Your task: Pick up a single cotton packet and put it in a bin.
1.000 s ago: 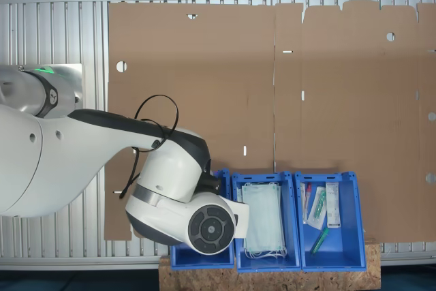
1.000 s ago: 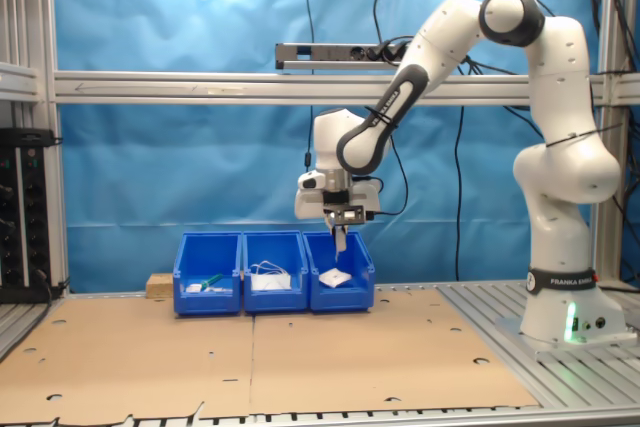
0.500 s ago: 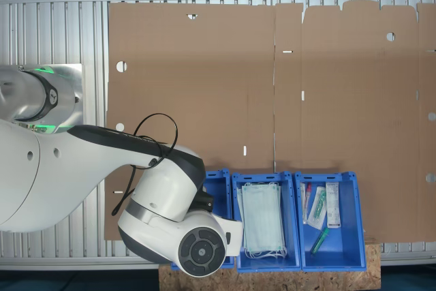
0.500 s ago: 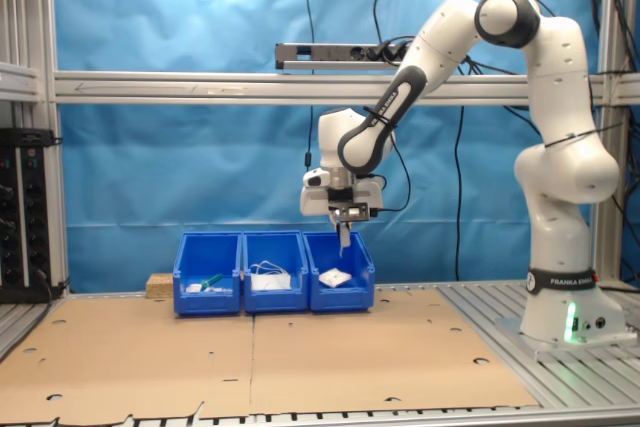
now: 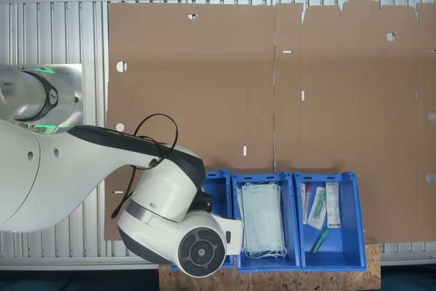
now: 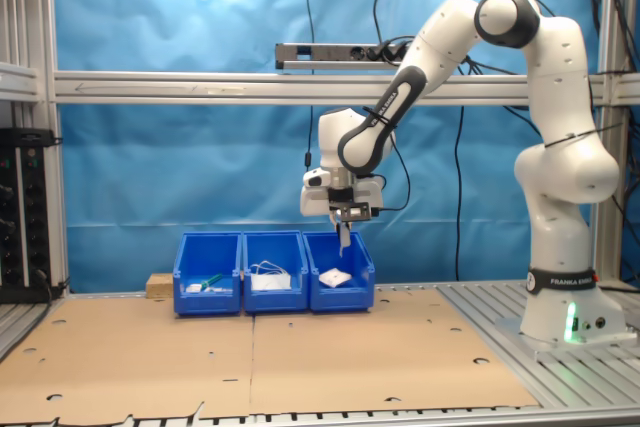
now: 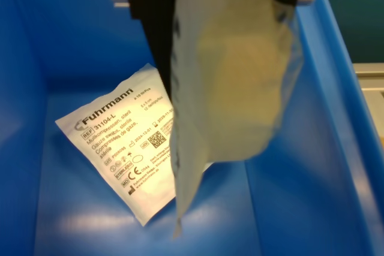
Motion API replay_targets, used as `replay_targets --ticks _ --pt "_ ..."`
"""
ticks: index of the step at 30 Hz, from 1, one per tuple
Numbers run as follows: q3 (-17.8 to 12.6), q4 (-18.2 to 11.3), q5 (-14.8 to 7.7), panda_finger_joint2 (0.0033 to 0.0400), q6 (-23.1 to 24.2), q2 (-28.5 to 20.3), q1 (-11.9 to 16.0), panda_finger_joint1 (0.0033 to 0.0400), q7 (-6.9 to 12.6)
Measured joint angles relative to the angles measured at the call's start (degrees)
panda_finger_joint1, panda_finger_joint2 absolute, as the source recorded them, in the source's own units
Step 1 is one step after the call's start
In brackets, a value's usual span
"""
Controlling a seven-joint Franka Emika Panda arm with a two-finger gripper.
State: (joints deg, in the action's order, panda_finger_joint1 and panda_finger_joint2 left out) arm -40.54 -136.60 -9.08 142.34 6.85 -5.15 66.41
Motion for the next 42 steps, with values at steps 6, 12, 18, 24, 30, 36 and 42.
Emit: replay_targets --ticks 6,12,18,24,30,36,42 --pt "0.0 0.0 0.0 0.0055 0.04 0.01 0.0 0.0055 0.72" --pt "0.0 0.0 0.0 0.0055 0.06 0.01 0.0 0.0055 1.17" --pt "0.0 0.0 0.0 0.0055 0.08 0.01 0.0 0.0055 1.8" --pt "0.0 0.0 0.0 0.0055 0.09 0.01 0.0 0.0055 2.08" --pt "0.0 0.0 0.0 0.0055 0.09 0.01 0.0 0.0055 2.18" --pt "0.0 0.0 0.0 0.0055 0.09 0.01 -0.02 0.0055 2.26" --pt "0.0 0.0 0.0 0.0055 0.09 0.01 -0.02 0.0055 2.49"
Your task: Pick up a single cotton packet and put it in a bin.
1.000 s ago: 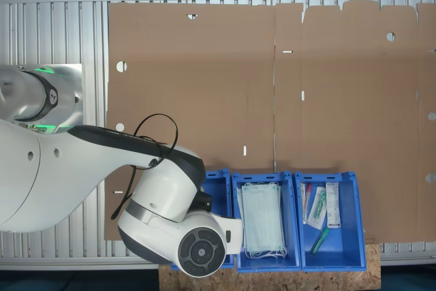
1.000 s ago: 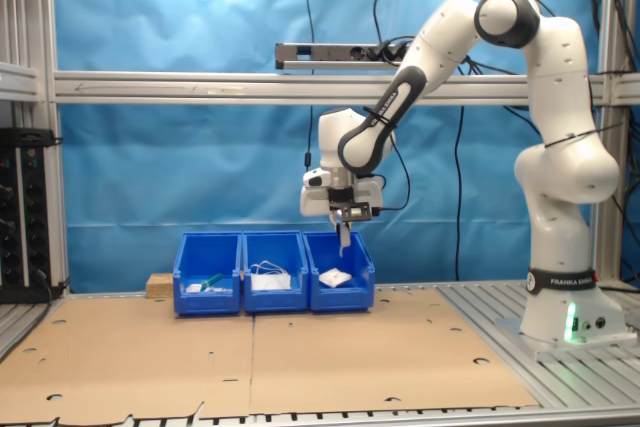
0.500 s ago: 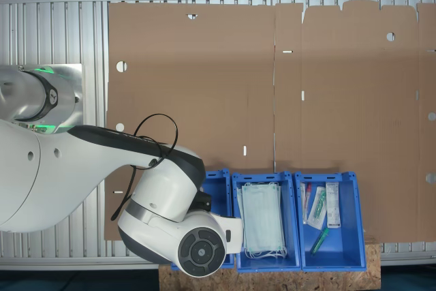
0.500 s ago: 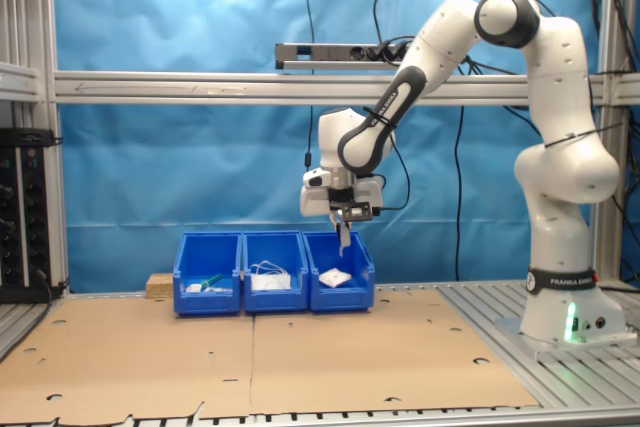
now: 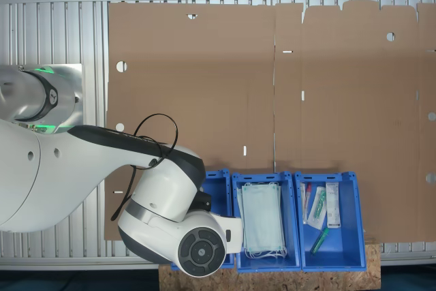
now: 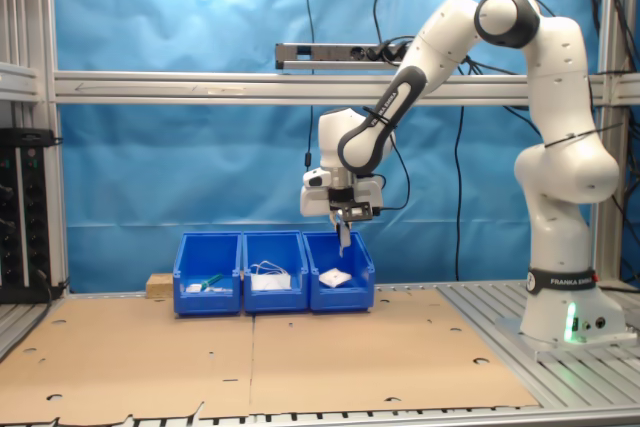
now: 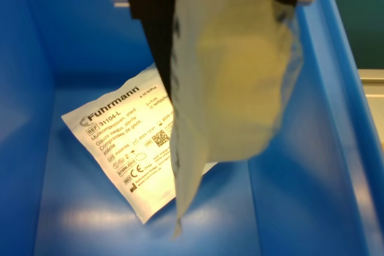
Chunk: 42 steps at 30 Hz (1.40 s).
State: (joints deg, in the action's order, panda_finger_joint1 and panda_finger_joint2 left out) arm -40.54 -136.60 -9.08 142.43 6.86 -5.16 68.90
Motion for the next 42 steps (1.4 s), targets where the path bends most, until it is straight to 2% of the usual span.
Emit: replay_targets --ticks 8,9,13,14,22,23,42 --pt "0.0 0.0 0.0 0.0055 0.0 0.0 0.0 0.0055 0.38" --pt "0.0 0.0 0.0 0.0185 0.0 0.0 0.0 0.0185 0.41" --pt "0.0 0.0 0.0 0.0185 0.0 0.0 0.0 0.0185 0.47" --pt "0.0 0.0 0.0 0.0272 0.0 0.0 0.0 0.0272 0.48" --pt "0.0 0.0 0.0 0.0272 0.0 0.0 0.0 0.0272 0.56" --pt "0.0 0.0 0.0 0.0388 0.0 0.0 0.0 0.0388 0.57" --pt "0.0 0.0 0.0 0.0399 0.0 0.0 0.0 0.0399 0.63"
